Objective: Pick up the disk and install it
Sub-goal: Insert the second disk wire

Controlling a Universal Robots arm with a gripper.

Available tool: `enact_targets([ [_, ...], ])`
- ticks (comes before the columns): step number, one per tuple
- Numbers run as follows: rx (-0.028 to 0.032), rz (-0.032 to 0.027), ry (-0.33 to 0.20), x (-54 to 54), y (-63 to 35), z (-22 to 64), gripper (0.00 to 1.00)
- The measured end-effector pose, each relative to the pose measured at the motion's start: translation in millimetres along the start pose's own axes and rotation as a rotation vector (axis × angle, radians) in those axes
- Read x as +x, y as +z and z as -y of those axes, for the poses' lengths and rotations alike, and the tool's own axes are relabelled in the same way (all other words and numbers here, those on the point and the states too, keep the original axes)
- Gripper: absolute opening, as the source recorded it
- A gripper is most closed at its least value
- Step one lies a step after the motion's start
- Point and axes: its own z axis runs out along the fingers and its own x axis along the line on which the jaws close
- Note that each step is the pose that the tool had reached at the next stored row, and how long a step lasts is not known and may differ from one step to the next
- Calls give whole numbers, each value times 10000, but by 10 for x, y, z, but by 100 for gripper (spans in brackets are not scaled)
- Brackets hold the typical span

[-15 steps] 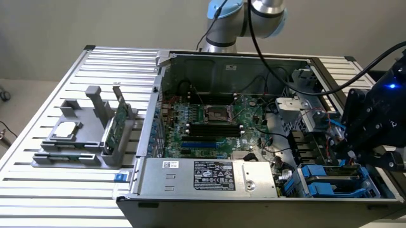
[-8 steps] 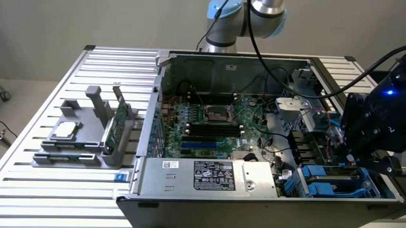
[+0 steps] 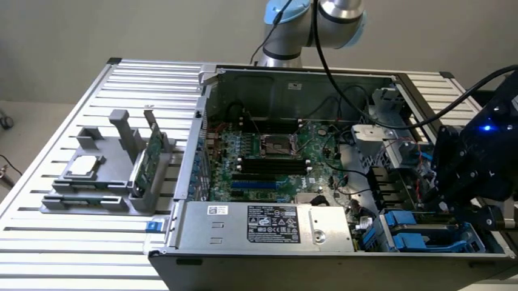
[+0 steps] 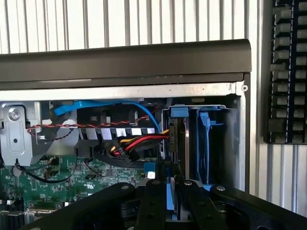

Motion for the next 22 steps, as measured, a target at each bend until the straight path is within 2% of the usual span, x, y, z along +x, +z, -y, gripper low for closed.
enact_targets([
  [4, -34, -2, -4, -6, 36, 6, 16],
  [12, -36, -4, -3, -56, 54, 5, 16],
  [22, -38, -11, -3, -64, 80, 1, 16],
])
